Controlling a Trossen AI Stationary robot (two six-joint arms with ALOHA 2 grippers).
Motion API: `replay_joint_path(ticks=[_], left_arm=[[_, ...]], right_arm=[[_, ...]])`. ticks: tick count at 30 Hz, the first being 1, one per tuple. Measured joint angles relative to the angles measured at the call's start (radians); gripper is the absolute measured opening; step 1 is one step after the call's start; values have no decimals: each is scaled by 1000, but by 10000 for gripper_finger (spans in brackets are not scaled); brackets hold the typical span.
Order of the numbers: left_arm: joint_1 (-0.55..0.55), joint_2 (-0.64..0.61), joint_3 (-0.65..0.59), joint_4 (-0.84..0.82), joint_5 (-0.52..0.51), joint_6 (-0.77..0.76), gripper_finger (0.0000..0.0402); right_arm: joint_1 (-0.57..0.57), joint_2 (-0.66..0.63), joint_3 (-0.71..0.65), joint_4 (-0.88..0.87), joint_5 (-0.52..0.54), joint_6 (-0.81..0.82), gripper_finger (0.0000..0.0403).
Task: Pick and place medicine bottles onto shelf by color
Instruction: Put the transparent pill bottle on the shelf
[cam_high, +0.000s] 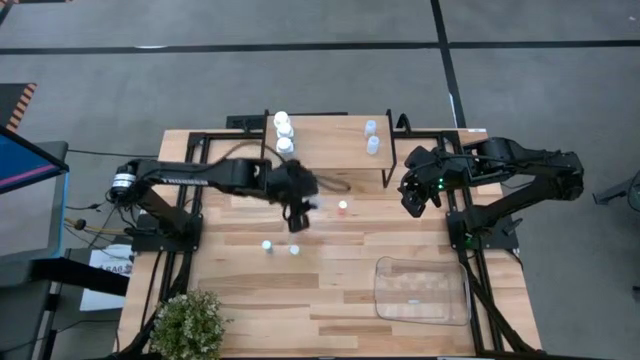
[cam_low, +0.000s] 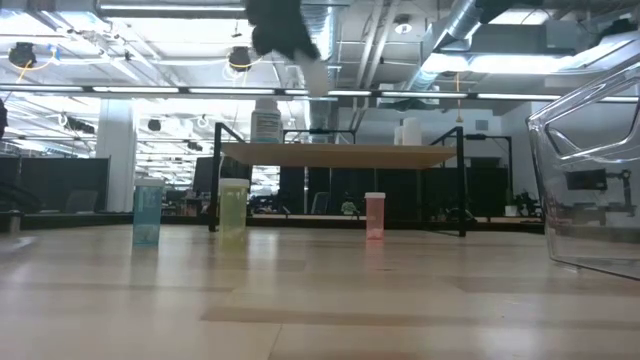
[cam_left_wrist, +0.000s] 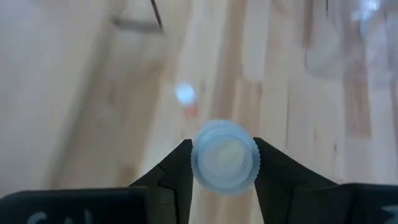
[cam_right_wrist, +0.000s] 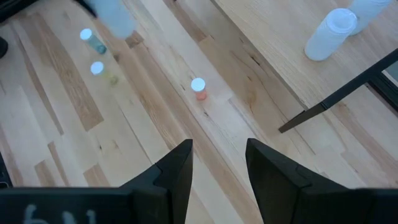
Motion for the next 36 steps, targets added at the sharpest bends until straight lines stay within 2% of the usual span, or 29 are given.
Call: replay_joint_path(ticks=[6,11,26,36], left_arm=[[84,1,119,-7,-10,67,108],[153,59,207,-29,-17,89,106],[270,430,643,-125,68,210,107],[321,604,797,-166,101,247,107]], right_arm=[[0,0,0,0,0,0,173],[0,0,0,2,0,0,173],[0,0,0,1,0,1,173],[0,0,0,0,0,1,173]])
